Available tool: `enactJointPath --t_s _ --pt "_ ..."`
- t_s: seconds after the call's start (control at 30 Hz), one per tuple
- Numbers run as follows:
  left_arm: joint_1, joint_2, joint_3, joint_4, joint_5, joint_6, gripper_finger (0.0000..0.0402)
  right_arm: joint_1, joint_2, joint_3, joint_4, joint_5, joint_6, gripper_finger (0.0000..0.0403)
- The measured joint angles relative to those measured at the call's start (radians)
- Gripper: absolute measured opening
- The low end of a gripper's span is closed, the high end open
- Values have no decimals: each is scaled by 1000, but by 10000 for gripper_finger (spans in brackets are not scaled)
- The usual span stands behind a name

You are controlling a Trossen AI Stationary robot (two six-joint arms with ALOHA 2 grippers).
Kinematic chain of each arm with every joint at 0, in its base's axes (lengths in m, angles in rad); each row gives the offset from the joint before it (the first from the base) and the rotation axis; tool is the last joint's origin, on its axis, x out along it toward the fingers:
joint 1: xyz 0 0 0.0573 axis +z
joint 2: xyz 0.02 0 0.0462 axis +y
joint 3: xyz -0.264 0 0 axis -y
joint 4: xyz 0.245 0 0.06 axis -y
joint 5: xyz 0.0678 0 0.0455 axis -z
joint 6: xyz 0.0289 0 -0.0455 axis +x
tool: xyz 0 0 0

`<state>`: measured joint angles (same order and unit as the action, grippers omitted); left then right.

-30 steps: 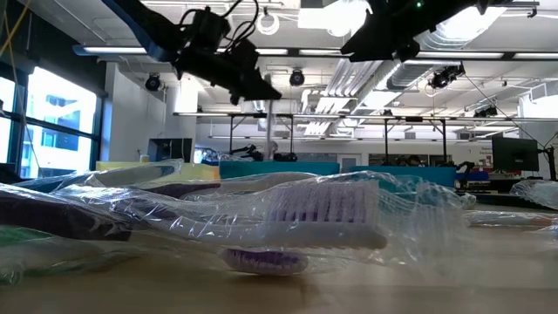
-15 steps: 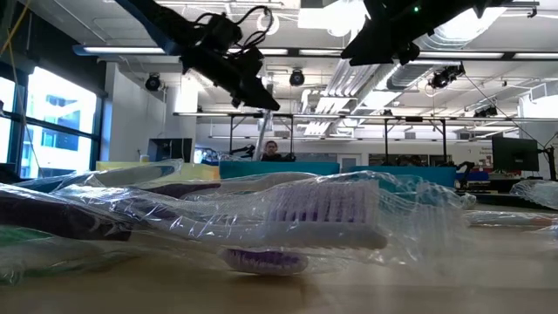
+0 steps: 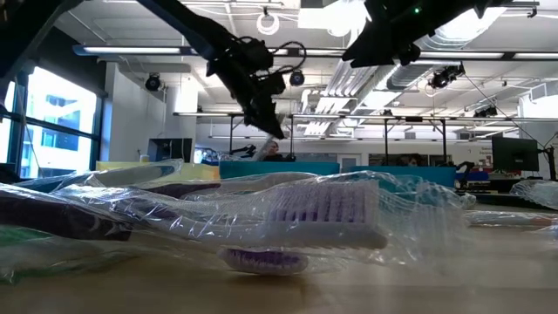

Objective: Pick & Place Toothbrushes
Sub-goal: Put the green toothbrush into the orange bin, then put the orange toothbrush into the dark green bin

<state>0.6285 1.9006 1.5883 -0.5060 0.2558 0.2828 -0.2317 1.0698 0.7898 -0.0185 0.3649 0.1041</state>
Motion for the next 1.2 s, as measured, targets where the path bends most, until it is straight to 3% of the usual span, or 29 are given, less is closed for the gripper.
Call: enactJointPath --t_s 0.63,0.97,1.2 --pt "-1 74 1 -22 -4 -30 13 0 0 0 -37 3 4 192" --pt "0 74 1 30 -4 -26 111 0 0 0 -38 3 -1 192" --pt "0 74 1 108 2 -25 120 1 0 0 -37 32 -44 192"
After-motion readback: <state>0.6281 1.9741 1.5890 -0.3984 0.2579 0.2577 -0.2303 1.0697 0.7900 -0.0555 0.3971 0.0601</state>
